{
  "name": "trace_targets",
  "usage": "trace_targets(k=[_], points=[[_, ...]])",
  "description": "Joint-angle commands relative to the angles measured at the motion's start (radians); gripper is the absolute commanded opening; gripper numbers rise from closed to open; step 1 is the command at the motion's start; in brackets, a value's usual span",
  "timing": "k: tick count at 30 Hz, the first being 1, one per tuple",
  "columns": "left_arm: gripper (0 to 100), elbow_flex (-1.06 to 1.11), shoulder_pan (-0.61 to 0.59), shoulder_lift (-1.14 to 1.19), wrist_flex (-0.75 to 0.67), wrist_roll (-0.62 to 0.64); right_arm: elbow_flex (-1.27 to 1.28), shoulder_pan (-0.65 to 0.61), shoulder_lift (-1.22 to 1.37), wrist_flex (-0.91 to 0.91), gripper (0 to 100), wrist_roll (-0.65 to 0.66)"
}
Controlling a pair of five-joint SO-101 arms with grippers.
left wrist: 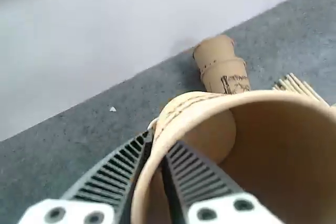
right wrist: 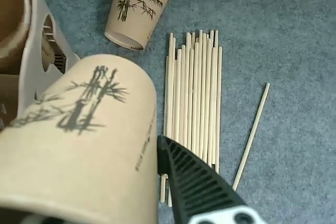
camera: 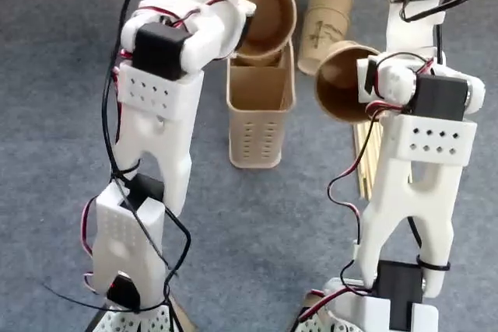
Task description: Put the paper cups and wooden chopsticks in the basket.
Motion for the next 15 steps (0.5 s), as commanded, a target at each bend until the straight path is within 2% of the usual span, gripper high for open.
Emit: trace_targets(k=[1, 5, 11, 15], points=[[0, -0.05, -0.008, -0.015, 0.023, -0.006, -0.004, 0.01, -0.028, -0.015, 0.5, 0.009], [0, -0.05, -0.01, -0.008, 0.026, -0.006, -0.004, 0.008, -0.028, -0.013, 0.5, 0.011], [0, 0.036, -0.015, 0.045, -0.095, -0.006, -0.004, 0.005, -0.028, -0.008, 0.5, 0.008], [0, 0.093, -0.021, 0.11, -0.1, -0.006, -0.004, 0.005, -0.028, -0.007, 0.5, 0.011]])
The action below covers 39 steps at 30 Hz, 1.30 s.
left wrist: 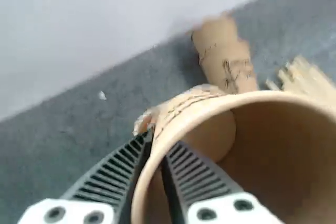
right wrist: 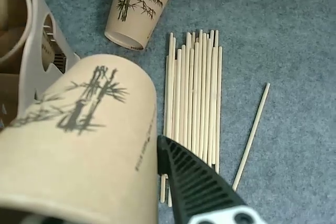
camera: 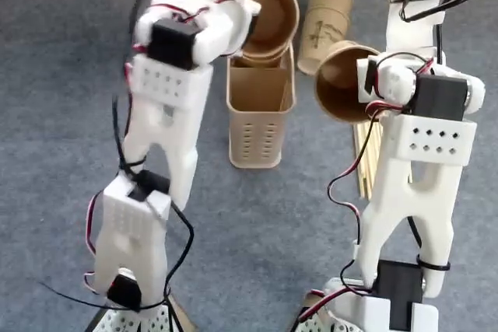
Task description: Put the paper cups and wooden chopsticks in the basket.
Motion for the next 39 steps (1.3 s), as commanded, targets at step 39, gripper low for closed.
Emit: trace_targets(k=[39], points=[[22, 0.045, -0.519, 0.105, 0.264, 0.213, -0.044, -0.341, 0.021, -0.443, 0.5, -0.086]])
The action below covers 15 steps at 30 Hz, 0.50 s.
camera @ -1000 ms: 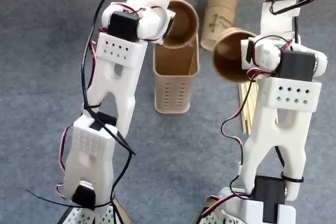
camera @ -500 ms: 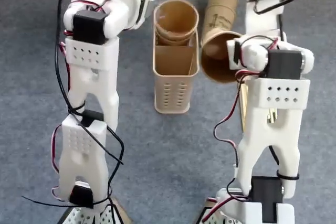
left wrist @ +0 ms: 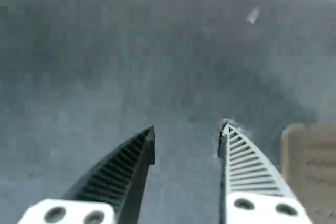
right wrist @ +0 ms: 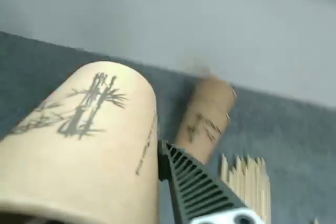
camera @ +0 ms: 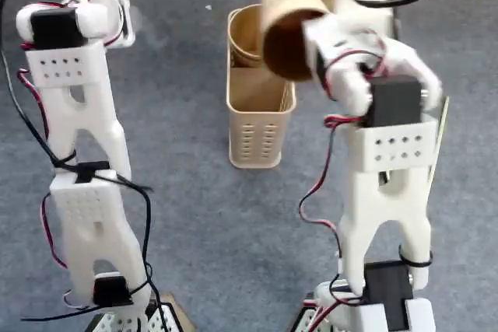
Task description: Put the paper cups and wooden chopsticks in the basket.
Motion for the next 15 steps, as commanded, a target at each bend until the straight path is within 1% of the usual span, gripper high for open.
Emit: trace_targets(k=[1, 5, 8, 11, 15], points=[[22, 0.116, -0.047, 0.039, 0.012, 0.012, 0.033, -0.062, 0.036, -0.102, 0.5, -0.012], [22, 0.125, -0.054, 0.088, 0.012, 0.012, 0.044, -0.065, 0.145, -0.11, 0.5, -0.011], [22, 0.125, -0.054, 0.097, 0.012, 0.012, 0.044, -0.015, 0.203, -0.108, 0.5, -0.009], [22, 0.125, -0.051, 0.099, 0.011, 0.012, 0.044, 0.028, 0.22, -0.107, 0.5, -0.009], [22, 0.13, -0.044, 0.102, -0.015, 0.014, 0.044, 0.027, 0.22, -0.065, 0.6, -0.008]])
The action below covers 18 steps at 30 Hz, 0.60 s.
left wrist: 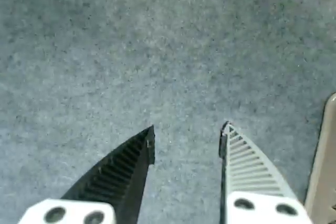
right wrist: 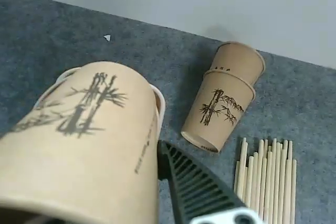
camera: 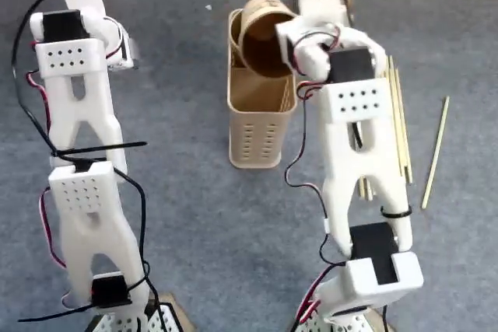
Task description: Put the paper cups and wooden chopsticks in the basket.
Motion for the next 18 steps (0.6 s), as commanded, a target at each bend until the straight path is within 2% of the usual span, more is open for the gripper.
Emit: trace_targets(k=[1, 3, 10, 18], points=[[22, 0.001, 0.004, -0.01, -0.021, 0.012, -0.008, 0.008, -0.012, 0.033, 0.7, -0.005], [22, -0.001, 0.005, -0.01, -0.021, 0.012, -0.008, -0.004, -0.012, 0.033, 2.6, -0.005], [22, -0.002, 0.018, -0.01, -0.021, 0.012, -0.051, -0.03, -0.008, 0.015, 26.0, -0.005], [22, -0.002, 0.05, -0.01, -0.021, 0.011, -0.188, -0.045, -0.004, -0.016, 27.8, -0.006]])
